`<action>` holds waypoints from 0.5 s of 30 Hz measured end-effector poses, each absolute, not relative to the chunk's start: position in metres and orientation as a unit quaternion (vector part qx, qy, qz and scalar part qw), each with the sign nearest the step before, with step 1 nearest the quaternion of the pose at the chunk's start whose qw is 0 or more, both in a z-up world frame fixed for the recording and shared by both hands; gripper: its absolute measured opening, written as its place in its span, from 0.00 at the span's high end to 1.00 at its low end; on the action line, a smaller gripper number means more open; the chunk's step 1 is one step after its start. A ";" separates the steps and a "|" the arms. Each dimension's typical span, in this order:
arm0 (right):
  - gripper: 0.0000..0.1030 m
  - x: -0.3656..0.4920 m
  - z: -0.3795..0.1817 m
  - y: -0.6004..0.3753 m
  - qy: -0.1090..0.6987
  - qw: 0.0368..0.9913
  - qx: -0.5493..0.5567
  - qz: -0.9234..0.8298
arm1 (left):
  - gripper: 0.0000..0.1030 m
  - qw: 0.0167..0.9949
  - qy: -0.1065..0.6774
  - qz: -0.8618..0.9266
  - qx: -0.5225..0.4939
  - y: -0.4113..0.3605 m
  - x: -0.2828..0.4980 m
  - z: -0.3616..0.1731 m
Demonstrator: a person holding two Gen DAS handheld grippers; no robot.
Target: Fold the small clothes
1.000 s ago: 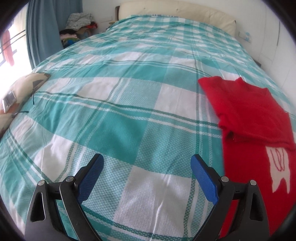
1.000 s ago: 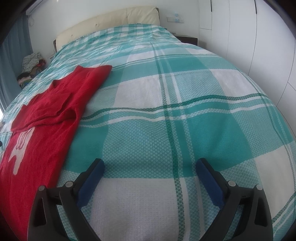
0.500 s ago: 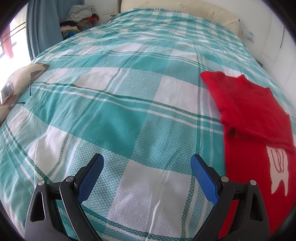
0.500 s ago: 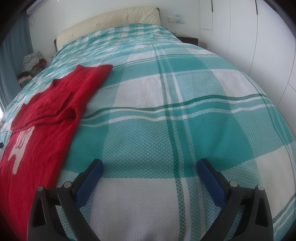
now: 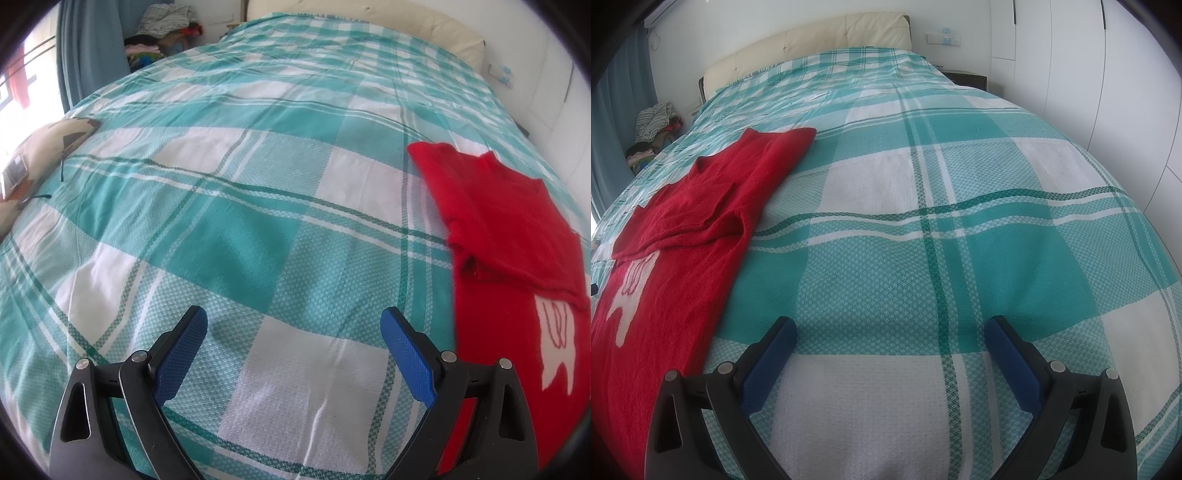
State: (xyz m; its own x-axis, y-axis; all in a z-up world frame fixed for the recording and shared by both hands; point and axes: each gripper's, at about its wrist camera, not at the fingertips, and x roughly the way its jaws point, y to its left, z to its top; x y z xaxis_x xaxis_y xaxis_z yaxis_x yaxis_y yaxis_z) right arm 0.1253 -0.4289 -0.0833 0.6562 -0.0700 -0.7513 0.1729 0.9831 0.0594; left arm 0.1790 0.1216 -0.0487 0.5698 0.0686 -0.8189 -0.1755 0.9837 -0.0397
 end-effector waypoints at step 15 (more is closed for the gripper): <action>0.01 0.126 -0.083 -0.429 0.409 0.908 0.062 -0.067 | 0.07 0.881 0.464 0.074 -0.057 0.122 0.180 -0.052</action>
State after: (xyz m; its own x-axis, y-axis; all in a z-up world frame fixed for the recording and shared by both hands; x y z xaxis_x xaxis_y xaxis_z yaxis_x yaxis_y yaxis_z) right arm 0.1258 -0.4287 -0.0832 0.6558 -0.0704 -0.7517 0.1726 0.9832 0.0586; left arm 0.1797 0.1217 -0.0525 0.5585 0.0777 -0.8258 -0.1840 0.9824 -0.0319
